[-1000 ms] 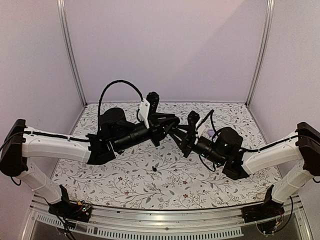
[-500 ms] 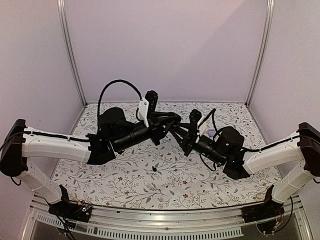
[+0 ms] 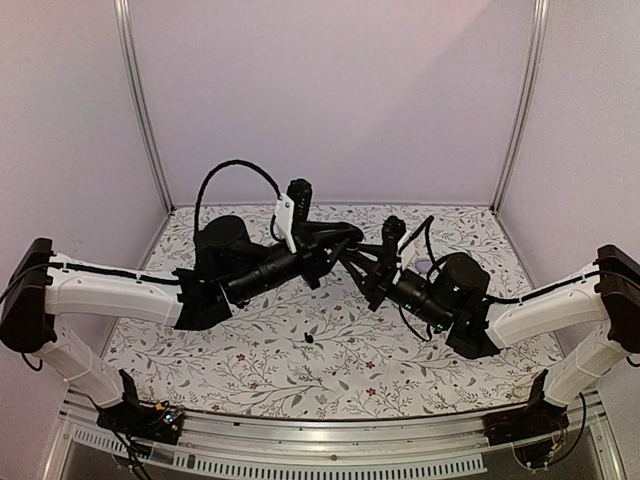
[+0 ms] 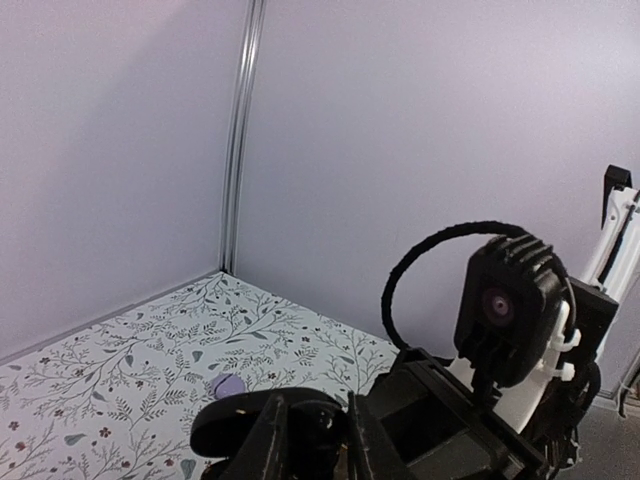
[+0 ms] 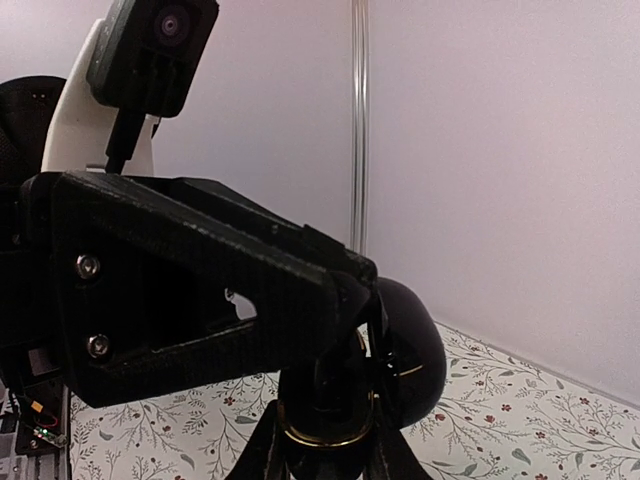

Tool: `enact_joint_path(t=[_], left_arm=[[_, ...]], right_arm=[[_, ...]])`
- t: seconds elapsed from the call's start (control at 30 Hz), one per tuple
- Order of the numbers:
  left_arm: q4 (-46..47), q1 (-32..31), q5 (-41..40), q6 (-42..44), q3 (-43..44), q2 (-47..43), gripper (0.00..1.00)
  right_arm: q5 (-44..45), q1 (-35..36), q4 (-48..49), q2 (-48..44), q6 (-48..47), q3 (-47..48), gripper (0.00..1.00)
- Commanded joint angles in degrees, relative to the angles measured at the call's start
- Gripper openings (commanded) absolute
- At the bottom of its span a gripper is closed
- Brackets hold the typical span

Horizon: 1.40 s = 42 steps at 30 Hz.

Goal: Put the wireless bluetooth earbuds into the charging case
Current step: Insert the right earbud into the right side groove of the charging case.

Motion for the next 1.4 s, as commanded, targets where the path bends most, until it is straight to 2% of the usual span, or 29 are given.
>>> enact_joint_path(t=[0.0,0.33,0.97,1.37], left_arm=[[0.0,-0.6,-0.2,-1.4,-0.8,2.2,0.19],[-1.9,-0.7,-0.6,-1.2,-0.1,3.1,0.18],[-15.1,-1.5,-7.4,0.3,3.3,5.2,0.18],[-18.6,-1.6,-10.4,-0.9,3.0,4.0,0.22]], right_arm=[[-0.9,0.7,5.8,-1.6,1.0,2.0,0.0],[-0.5,0.7,4.4,-1.1,0.9,3.4,0.0],[1.3,0.7,4.1,-2.9,0.6,3.3,0.0],[2.9,0.8,5.9,-4.3,0.9,2.1,0.0]])
